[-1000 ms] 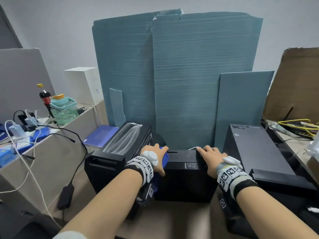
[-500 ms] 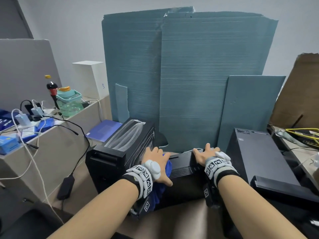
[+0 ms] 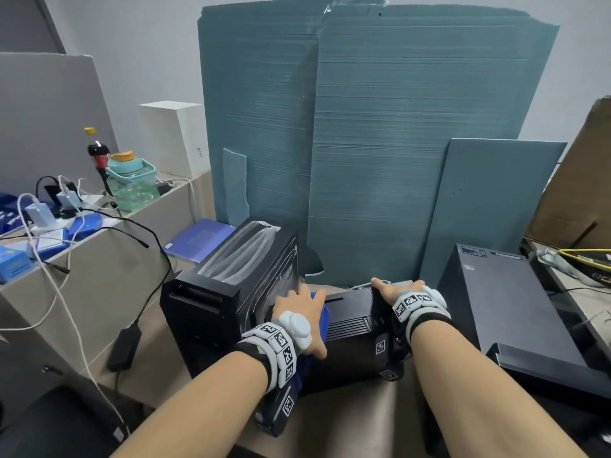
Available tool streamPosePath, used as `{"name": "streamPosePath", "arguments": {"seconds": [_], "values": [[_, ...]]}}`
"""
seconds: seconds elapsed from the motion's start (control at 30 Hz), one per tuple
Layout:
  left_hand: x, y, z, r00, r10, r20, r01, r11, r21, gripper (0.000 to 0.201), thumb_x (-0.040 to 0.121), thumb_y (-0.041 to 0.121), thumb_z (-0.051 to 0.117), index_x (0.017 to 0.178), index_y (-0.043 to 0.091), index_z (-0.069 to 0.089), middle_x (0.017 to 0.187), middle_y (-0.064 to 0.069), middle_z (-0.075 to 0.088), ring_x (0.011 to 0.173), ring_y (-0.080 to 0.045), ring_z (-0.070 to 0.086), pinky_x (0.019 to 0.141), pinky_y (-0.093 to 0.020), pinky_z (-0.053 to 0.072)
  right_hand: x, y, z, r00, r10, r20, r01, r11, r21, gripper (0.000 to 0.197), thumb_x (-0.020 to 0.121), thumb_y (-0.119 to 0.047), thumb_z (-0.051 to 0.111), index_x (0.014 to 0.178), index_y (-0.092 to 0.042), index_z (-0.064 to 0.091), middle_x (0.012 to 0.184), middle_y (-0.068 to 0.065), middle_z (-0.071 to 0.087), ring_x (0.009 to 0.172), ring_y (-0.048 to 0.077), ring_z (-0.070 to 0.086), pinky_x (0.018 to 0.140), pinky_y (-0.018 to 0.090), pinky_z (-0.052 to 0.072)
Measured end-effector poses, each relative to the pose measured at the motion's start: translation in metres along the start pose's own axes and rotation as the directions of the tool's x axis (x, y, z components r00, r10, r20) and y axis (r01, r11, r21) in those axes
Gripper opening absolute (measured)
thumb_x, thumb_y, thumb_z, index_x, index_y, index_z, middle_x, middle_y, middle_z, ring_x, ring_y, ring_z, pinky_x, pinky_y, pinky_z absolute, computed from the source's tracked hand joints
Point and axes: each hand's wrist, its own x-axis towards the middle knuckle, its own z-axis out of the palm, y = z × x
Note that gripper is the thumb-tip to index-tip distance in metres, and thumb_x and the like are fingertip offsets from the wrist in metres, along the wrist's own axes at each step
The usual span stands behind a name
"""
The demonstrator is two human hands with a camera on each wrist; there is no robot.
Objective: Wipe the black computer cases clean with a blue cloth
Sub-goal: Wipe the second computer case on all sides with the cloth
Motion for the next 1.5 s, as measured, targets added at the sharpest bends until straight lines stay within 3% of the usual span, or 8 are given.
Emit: {"name": "streamPosePath", "arguments": {"seconds": [0.2, 0.33, 0.67, 0.8, 0.93, 1.07, 1.27, 1.5], "values": [[-0.007, 0.003, 0.004, 0.999, 0.009, -0.035, -0.008, 1.000, 0.012, 0.085, 0.044, 0.065, 0.074, 0.106, 0.024, 0.034, 0.110, -0.007, 0.044, 0.090, -0.029, 0.052, 0.067, -0.038, 0.044, -0.009, 0.005, -0.004, 0.999, -0.051, -0.011, 0.050, 0.998, -0.038, 0.104, 0.053, -0.095, 0.025, 0.130, -0.034, 0.062, 0.117, 0.001, 0.055, 0.121, 0.033, 0.051, 0.093, 0.052, 0.044], [-0.013, 0.004, 0.006, 0.998, 0.013, -0.060, -0.013, 1.000, 0.006, 0.086, 0.044, 0.065, 0.074, 0.108, 0.025, 0.034, 0.110, -0.006, 0.043, 0.090, -0.029, 0.051, 0.066, -0.039, 0.043, -0.036, 0.009, -0.009, 0.999, -0.026, -0.026, 0.028, 0.994, 0.106, 0.081, 0.084, -0.074, 0.039, 0.146, -0.024, 0.045, 0.141, -0.003, 0.044, 0.132, 0.037, 0.039, 0.110, 0.054, 0.036], [-0.040, 0.023, 0.030, 0.973, 0.005, -0.230, -0.028, 0.995, -0.100, 0.081, 0.043, 0.062, 0.067, 0.108, 0.025, 0.038, 0.109, 0.001, 0.042, 0.095, -0.025, 0.046, 0.064, -0.034, 0.040, -0.036, 0.018, -0.012, 1.000, 0.004, -0.007, -0.002, 0.969, 0.249, 0.078, 0.081, -0.064, 0.050, 0.146, -0.022, 0.042, 0.138, 0.002, 0.031, 0.130, 0.045, 0.030, 0.106, 0.054, 0.036], [-0.045, 0.029, 0.035, 0.949, -0.085, -0.305, 0.029, 0.983, -0.182, 0.087, 0.046, 0.071, 0.063, 0.115, 0.023, 0.040, 0.113, 0.001, 0.041, 0.101, -0.024, 0.046, 0.071, -0.037, 0.047, -0.054, 0.001, -0.032, 0.993, -0.012, -0.114, 0.046, 0.955, 0.294, 0.096, 0.053, -0.067, 0.054, 0.142, -0.031, 0.043, 0.140, 0.006, 0.031, 0.122, 0.049, 0.031, 0.074, 0.052, 0.032], [-0.047, 0.041, 0.041, 0.951, -0.117, -0.287, 0.042, 0.966, -0.256, 0.107, 0.045, 0.095, 0.049, 0.121, 0.020, 0.041, 0.116, 0.001, 0.043, 0.103, -0.023, 0.047, 0.078, -0.038, 0.049, -0.074, -0.004, -0.053, 0.951, -0.038, -0.306, 0.145, 0.931, 0.336, 0.090, 0.061, -0.061, 0.066, 0.142, -0.034, 0.036, 0.138, 0.013, 0.028, 0.120, 0.049, 0.036, 0.064, 0.043, 0.036], [-0.028, 0.036, 0.043, 0.985, -0.002, -0.172, -0.070, 0.909, -0.411, 0.083, 0.057, 0.078, 0.072, 0.113, 0.027, 0.038, 0.112, 0.002, 0.047, 0.101, -0.025, 0.053, 0.079, -0.043, 0.052, -0.089, 0.000, -0.057, 0.875, -0.144, -0.463, 0.298, 0.913, 0.278, 0.062, 0.059, -0.060, 0.067, 0.106, -0.029, 0.042, 0.118, 0.010, 0.031, 0.103, 0.040, 0.037, 0.048, 0.032, 0.027], [0.005, 0.052, 0.037, 0.973, 0.183, -0.142, -0.230, 0.846, -0.481, 0.071, 0.058, 0.039, 0.087, 0.097, 0.040, 0.028, 0.102, -0.003, 0.052, 0.094, -0.036, 0.059, 0.079, -0.051, 0.054, -0.107, 0.018, -0.037, 0.753, -0.352, -0.556, 0.481, 0.871, 0.100, 0.064, 0.053, -0.063, 0.075, 0.093, -0.032, 0.036, 0.111, 0.003, 0.030, 0.095, 0.034, 0.036, 0.059, 0.036, 0.041], [0.014, 0.077, 0.048, 0.980, 0.156, -0.124, -0.200, 0.768, -0.609, 0.085, 0.045, 0.054, 0.088, 0.110, 0.028, 0.040, 0.106, 0.003, 0.056, 0.089, -0.021, 0.061, 0.076, -0.043, 0.056, -0.115, 0.037, -0.018, 0.719, -0.386, -0.577, 0.476, 0.879, 0.005, 0.070, 0.051, -0.063, 0.072, 0.100, -0.030, 0.035, 0.112, 0.005, 0.032, 0.094, 0.032, 0.037, 0.058, 0.036, 0.043]]}}
